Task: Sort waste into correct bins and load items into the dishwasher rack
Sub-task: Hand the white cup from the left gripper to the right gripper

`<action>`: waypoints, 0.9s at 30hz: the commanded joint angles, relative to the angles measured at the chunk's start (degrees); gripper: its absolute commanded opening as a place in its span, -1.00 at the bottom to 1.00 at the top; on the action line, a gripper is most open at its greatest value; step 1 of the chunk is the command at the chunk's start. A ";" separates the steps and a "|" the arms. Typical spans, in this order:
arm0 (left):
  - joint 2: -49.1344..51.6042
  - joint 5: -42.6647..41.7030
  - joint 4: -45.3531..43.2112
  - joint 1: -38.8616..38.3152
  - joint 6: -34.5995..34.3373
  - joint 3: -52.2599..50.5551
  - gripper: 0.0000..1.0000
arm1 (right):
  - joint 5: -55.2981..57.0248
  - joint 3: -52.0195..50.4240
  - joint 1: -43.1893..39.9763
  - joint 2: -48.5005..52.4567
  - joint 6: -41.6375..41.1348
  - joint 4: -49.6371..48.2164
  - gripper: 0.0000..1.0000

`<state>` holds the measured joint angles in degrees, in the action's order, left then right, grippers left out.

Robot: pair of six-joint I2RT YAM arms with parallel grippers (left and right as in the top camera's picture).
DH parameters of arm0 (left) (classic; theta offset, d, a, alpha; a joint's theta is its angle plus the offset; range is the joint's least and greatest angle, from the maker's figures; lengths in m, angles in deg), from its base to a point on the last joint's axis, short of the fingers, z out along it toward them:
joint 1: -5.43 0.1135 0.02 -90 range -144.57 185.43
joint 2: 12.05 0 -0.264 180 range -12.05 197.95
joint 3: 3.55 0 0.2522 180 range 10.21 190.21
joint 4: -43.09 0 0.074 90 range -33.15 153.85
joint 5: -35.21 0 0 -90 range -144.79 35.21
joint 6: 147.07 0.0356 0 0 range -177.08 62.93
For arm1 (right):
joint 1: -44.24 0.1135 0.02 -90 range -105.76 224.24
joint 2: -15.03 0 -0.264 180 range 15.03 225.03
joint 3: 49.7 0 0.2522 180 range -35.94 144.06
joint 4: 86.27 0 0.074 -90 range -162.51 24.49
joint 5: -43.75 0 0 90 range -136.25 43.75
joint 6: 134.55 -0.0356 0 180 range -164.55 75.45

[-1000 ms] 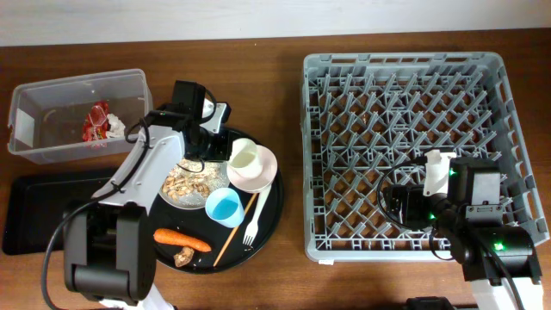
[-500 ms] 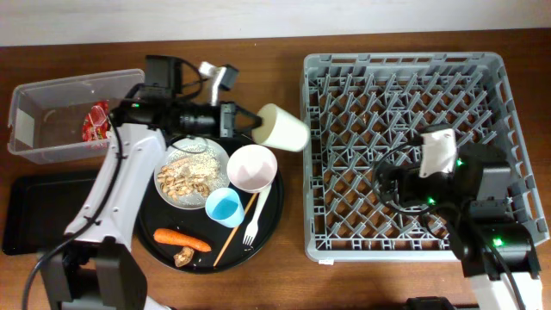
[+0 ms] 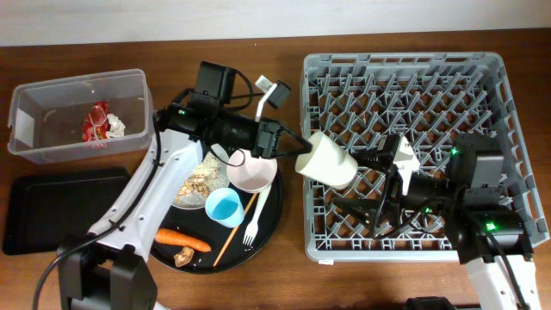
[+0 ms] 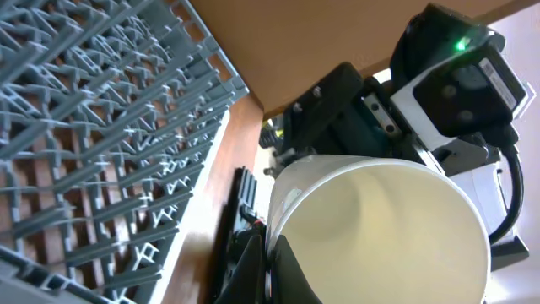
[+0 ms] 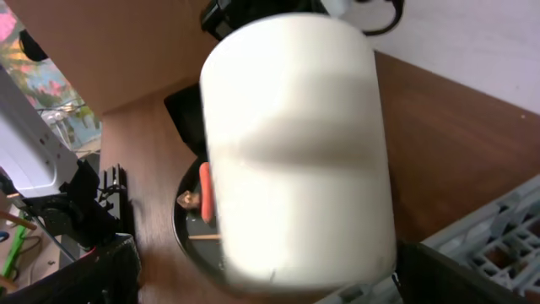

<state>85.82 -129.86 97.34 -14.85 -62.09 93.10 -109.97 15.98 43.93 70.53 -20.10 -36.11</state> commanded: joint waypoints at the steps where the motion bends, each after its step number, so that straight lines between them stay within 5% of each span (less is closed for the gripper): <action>1: -0.04 -1.66 -0.20 -1.62 -1.40 0.50 -1.00 | -1.90 0.81 0.31 1.62 0.09 -0.44 0.98; 10: -0.04 -1.66 -0.17 -1.86 -1.40 0.50 -1.00 | -3.39 0.81 0.31 2.73 -1.44 -3.41 0.72; 15: -0.04 -1.66 -0.20 -1.86 -1.40 0.50 -1.00 | -3.39 0.81 0.31 2.73 -2.89 -4.70 0.39; 21: -0.04 -1.64 -0.22 -1.86 -1.40 0.50 -0.97 | -3.37 0.81 0.31 2.73 -2.89 -4.26 0.30; 27: -0.07 3.48 -0.81 -1.86 -1.38 0.50 -0.56 | -2.62 0.81 0.31 2.73 -2.93 -2.56 0.28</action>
<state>85.82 -129.77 96.58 -16.64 -63.66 93.10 -112.55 15.98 43.93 73.27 -22.96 -39.45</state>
